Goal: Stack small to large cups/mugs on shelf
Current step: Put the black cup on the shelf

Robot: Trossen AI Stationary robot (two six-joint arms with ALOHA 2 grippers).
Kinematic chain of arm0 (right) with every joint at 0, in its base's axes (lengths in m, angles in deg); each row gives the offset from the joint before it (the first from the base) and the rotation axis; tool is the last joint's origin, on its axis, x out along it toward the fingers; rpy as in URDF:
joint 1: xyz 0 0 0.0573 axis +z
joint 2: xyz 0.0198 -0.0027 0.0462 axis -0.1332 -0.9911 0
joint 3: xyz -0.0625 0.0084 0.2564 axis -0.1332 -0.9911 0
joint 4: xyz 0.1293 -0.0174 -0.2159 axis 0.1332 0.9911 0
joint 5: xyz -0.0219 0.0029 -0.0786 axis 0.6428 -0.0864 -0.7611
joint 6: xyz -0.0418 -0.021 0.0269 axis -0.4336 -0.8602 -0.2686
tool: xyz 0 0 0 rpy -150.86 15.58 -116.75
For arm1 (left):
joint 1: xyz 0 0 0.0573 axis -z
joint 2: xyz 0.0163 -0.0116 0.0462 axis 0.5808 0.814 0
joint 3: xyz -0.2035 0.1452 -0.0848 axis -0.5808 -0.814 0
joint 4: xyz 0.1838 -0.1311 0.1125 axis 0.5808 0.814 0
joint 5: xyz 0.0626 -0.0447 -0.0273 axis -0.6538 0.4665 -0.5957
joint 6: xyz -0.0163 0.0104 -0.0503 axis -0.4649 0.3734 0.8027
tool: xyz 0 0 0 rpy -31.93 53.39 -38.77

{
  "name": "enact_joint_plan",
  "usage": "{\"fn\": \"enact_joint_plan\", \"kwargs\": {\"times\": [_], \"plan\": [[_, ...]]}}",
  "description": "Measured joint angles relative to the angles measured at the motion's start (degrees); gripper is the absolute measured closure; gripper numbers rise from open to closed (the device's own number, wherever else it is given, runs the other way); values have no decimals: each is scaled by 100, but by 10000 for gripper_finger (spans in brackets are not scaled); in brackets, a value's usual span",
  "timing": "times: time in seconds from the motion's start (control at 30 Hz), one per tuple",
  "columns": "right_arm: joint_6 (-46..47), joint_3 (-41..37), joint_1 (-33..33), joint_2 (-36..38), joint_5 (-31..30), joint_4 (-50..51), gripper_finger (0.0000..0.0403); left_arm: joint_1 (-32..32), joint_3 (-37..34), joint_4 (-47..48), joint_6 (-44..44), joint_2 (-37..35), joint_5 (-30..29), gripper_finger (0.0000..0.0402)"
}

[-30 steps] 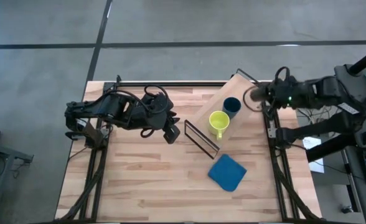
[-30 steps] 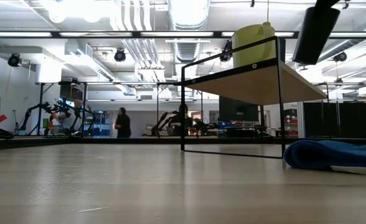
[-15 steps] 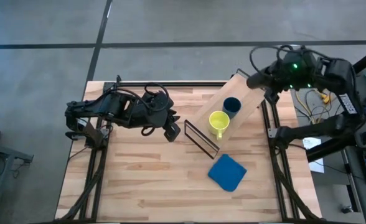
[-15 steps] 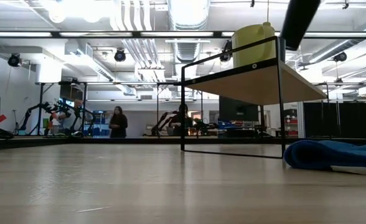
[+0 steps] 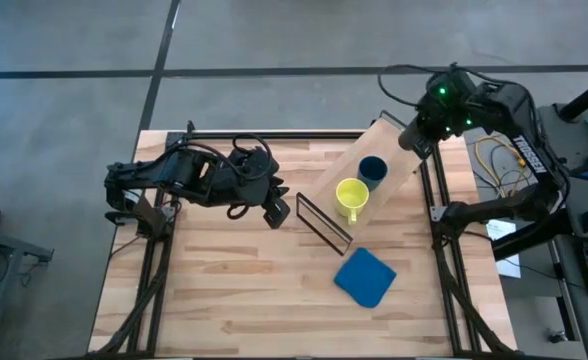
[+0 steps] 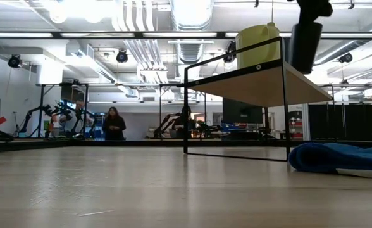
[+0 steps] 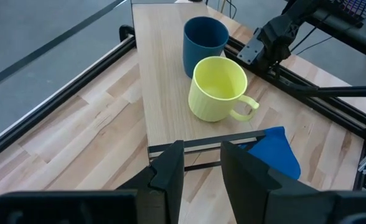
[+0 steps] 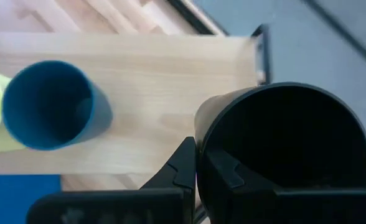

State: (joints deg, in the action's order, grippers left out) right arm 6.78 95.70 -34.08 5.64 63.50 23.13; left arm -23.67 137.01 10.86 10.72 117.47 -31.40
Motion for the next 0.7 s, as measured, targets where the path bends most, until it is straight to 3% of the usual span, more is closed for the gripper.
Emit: {"fn": "enact_joint_plan", "kwargs": {"times": [0.13, 0.4, 0.7], "plan": [[13, -267, -70, -4, 356, -7, 394, -13, -6, -2, 2, 0, 0, 311], [11, -746, -69, -4, 380, -3, 394, -22, -13, -2, 2, 0, -5, 311], [-81, -770, -52, -139, 484, -7, 394, -24, -15, -4, 2, 0, -92, 311]]}}
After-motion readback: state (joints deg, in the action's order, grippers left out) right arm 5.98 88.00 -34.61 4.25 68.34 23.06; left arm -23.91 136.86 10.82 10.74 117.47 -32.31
